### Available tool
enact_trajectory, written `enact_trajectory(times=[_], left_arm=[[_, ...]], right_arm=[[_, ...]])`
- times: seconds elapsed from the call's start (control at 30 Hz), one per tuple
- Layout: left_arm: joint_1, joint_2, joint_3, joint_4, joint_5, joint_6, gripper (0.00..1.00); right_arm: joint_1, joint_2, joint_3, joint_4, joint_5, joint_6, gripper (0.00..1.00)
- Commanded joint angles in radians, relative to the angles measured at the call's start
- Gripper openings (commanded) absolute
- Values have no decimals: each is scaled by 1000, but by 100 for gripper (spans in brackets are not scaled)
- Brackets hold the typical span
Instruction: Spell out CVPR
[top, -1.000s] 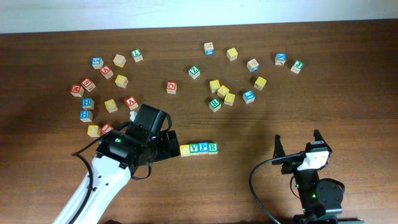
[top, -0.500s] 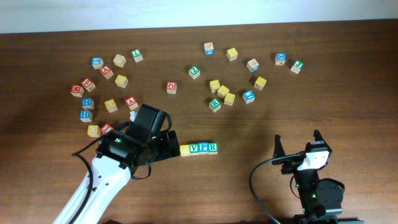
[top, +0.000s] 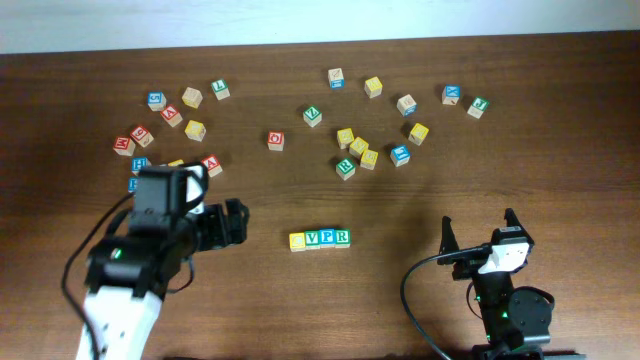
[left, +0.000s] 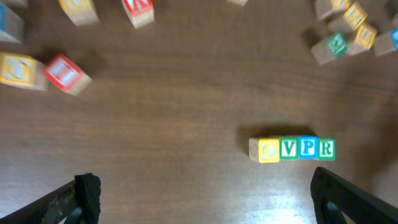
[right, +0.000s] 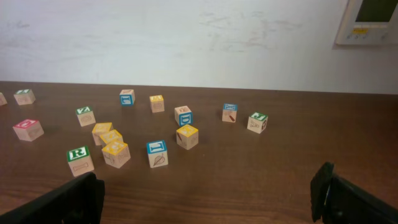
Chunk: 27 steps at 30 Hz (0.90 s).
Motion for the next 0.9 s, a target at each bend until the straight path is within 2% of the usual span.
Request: enact_trajectory(times=[0.0,0.13,0.3,0.43,0.57,0.63,0.73,0.87], left_arm=[[65,-133,-95,42,40,89,99],[180,-369,-307,164,159,171,99],[333,-603,-418,146,158,171,99],[329,-610,-428,147,158,190,99],[222,-747,-485,155,143,406,99],[191,-815,-508,154,134,406,99],[191,-829,-512,171,134,406,99],[191,-902,-596,275,135,406,99]], right_arm=[[-9,-11,-7,-4,9,11,98],[-9,-11,-7,-4,9,11,98],[-9,-11,-7,-4,9,11,98],[-9,-11,-7,-4,9,11,98],[-9,-11,-7,-4,9,11,98],[-9,-11,-7,-4,9,11,98],[-9,-11,-7,-4,9,11,98],[-9,-11,-7,-4,9,11,98]])
